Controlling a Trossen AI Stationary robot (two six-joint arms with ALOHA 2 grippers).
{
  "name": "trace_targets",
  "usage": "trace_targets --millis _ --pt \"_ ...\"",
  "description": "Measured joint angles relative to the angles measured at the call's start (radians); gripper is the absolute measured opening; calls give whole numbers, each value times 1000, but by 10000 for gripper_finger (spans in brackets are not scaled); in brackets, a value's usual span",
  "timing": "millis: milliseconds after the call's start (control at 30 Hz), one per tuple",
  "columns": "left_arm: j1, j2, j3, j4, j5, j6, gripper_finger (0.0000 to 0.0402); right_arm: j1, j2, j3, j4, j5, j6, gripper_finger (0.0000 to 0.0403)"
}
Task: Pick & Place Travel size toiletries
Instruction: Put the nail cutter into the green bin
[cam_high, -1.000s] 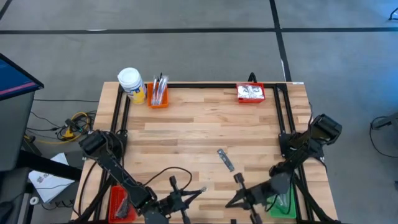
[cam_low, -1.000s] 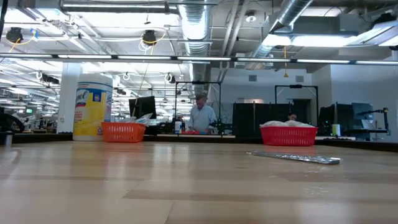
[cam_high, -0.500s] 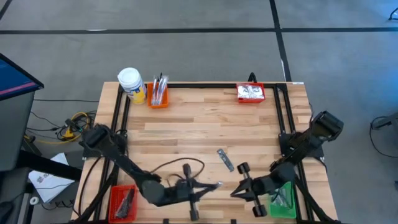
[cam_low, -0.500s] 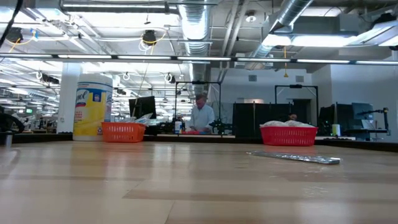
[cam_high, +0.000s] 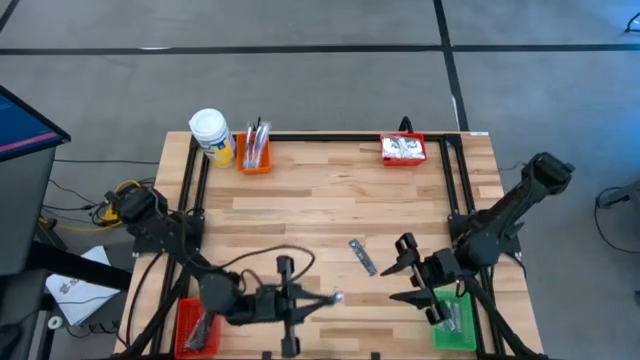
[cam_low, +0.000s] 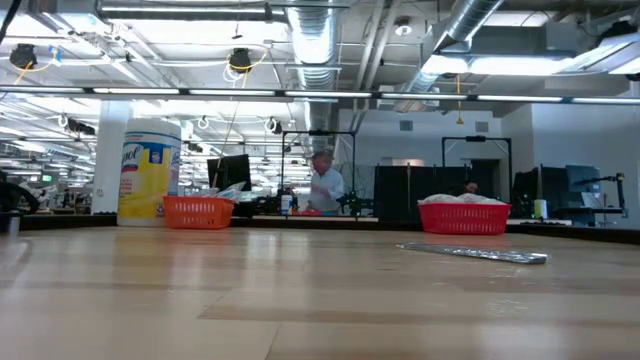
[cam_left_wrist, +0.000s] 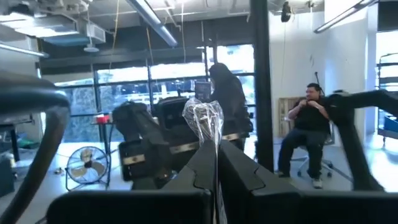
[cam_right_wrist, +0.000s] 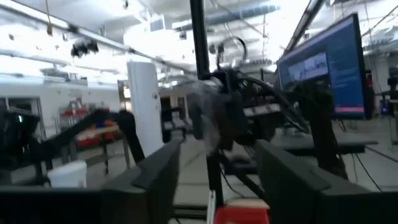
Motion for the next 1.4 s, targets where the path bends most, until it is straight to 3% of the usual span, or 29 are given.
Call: trace_targets --millis 167,233,400,833,1133,1400 --pt "60 12 0 -15 83 -27 2 -22 46 0 38 -1 16 256" --pt "83 24 -2 -26 124 -30 2 -38 68 0 -4 3 35 265" --pt "172 46 -2 -21 337 -140 2 -80 115 8 -3 21 94 266" --pt "214 53 -1 -43 340 -213 2 -31 107 8 7 22 61 265" --pt "220 85 -1 -17 234 -199 2 -69 107 8 -37 36 59 265" --pt "247 85 -1 -63 228 -229 2 -90 107 8 -83 104 59 265"
